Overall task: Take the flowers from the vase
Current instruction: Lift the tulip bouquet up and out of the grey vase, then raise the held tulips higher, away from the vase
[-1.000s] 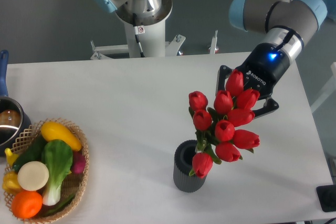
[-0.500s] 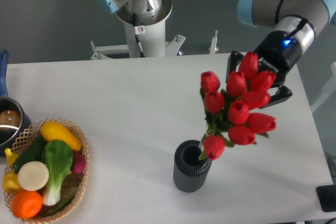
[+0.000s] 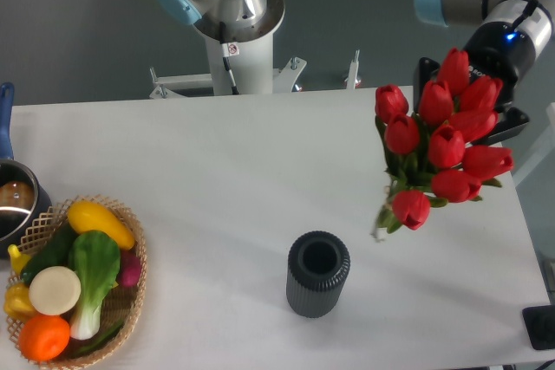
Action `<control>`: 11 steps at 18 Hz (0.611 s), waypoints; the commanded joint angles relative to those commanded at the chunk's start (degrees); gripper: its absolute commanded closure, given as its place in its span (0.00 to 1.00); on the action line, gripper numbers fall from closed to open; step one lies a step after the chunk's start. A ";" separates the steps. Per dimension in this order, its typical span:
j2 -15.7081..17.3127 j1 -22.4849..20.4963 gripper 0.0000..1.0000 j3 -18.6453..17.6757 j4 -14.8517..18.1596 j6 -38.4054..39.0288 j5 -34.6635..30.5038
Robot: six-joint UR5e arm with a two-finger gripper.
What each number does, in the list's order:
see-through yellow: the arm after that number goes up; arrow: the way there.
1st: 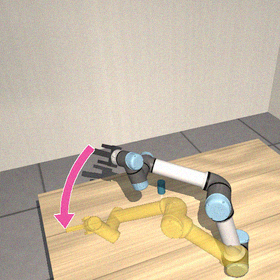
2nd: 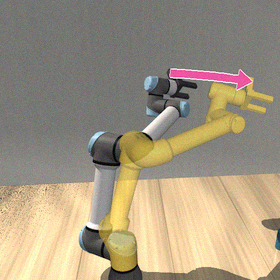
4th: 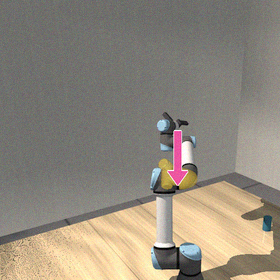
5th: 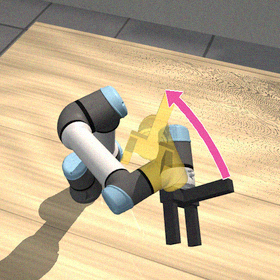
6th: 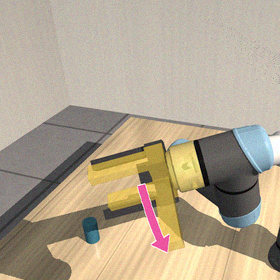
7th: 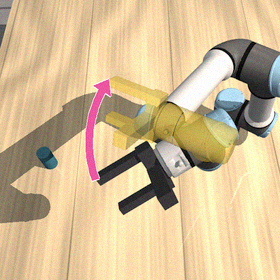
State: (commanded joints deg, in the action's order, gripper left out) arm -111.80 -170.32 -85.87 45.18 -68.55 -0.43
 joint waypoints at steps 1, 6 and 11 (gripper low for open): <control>0.17 -0.97 0.75 0.00 -0.26 0.00 -2.62; 2.90 -2.64 0.83 -2.37 -0.09 -0.09 -18.10; 4.30 -2.47 0.83 -7.01 -0.09 -5.53 -25.83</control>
State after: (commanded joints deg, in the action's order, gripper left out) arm -107.50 -172.79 -92.88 45.09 -74.08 -26.26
